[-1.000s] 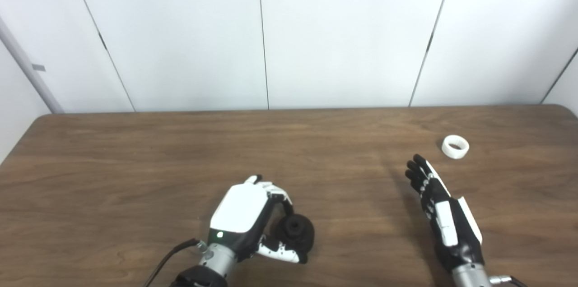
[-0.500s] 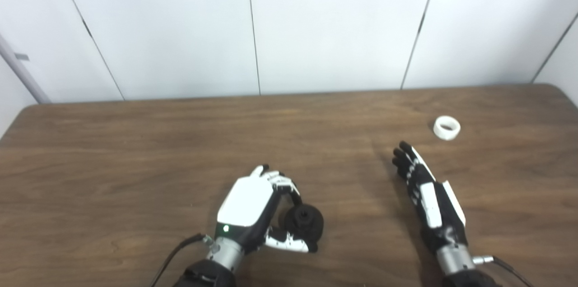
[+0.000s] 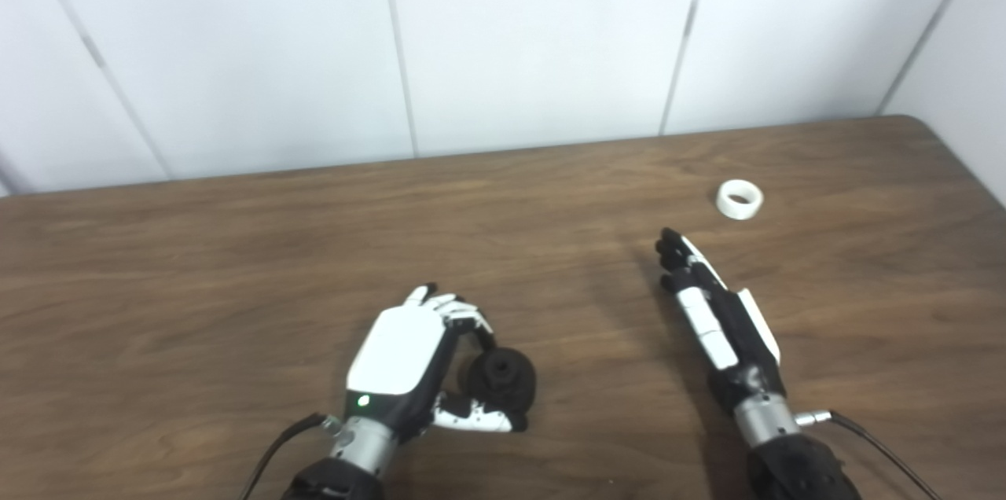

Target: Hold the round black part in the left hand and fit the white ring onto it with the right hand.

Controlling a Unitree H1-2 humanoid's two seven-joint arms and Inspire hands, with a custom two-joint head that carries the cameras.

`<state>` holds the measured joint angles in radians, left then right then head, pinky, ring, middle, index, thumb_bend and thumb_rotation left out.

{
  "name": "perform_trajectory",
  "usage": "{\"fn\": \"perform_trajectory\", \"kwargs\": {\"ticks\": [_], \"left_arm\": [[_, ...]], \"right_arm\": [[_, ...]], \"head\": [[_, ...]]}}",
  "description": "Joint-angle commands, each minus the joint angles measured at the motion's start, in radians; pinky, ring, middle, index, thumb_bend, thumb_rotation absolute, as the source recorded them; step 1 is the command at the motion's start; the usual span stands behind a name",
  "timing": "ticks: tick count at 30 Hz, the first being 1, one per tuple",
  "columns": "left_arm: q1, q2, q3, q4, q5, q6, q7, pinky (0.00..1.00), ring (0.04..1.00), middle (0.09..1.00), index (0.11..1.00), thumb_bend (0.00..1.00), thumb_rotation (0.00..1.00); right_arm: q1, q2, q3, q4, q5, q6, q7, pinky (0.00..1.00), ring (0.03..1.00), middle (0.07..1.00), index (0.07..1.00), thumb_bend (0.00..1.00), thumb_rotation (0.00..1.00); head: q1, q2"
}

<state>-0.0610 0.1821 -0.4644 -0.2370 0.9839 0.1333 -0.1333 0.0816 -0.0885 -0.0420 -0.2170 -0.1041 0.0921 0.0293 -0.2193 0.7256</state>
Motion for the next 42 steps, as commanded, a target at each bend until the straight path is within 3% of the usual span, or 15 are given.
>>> {"fn": "perform_trajectory", "kwargs": {"ticks": [1,11,13,18,27,35,42], "left_arm": [[0.000,0.024,0.005,0.005,0.014,-0.008,-0.019,0.95,0.836,0.748,0.485,0.52,0.06],[0.013,0.035,0.020,-0.007,0.019,0.001,-0.045,0.94,0.832,0.751,0.485,0.52,0.06],[0.012,0.037,0.021,-0.008,0.022,0.004,-0.054,0.94,0.831,0.753,0.485,0.52,0.06],[0.014,0.038,0.024,-0.009,0.024,0.005,-0.058,0.94,0.834,0.754,0.485,0.52,0.06],[0.022,0.045,0.030,-0.008,0.021,0.001,-0.054,0.94,0.835,0.750,0.485,0.52,0.06],[0.020,0.046,0.032,-0.002,0.024,0.001,-0.052,0.94,0.834,0.748,0.485,0.52,0.06],[0.023,0.046,0.035,-0.006,0.023,0.002,-0.056,0.93,0.834,0.745,0.485,0.52,0.06]], "right_arm": [[-0.041,-0.035,-0.006,-0.057,-0.069,0.052,-0.022,0.90,0.935,0.925,0.891,0.56,0.80],[-0.167,-0.168,-0.026,-0.099,-0.223,0.220,-0.010,0.84,0.881,0.890,0.850,0.60,0.58],[-0.198,-0.185,-0.035,-0.082,-0.243,0.225,-0.019,0.88,0.902,0.895,0.840,0.61,0.50],[-0.269,-0.233,-0.044,-0.049,-0.292,0.286,-0.011,0.91,0.919,0.905,0.834,0.65,0.46],[-0.380,-0.359,-0.001,0.119,-0.390,0.258,-0.014,0.84,0.932,0.941,0.865,0.72,0.39],[-0.471,-0.420,0.047,0.278,-0.439,0.266,-0.008,0.87,0.959,0.950,0.835,0.76,0.29],[-0.561,-0.469,0.118,0.422,-0.478,0.287,0.031,0.92,0.978,0.960,0.807,0.78,0.32]], "head": [[0.001,0.001],[-0.035,-0.004],[-0.035,-0.004],[-0.037,-0.004],[-0.034,-0.005],[-0.035,-0.005],[-0.027,-0.004]]}}
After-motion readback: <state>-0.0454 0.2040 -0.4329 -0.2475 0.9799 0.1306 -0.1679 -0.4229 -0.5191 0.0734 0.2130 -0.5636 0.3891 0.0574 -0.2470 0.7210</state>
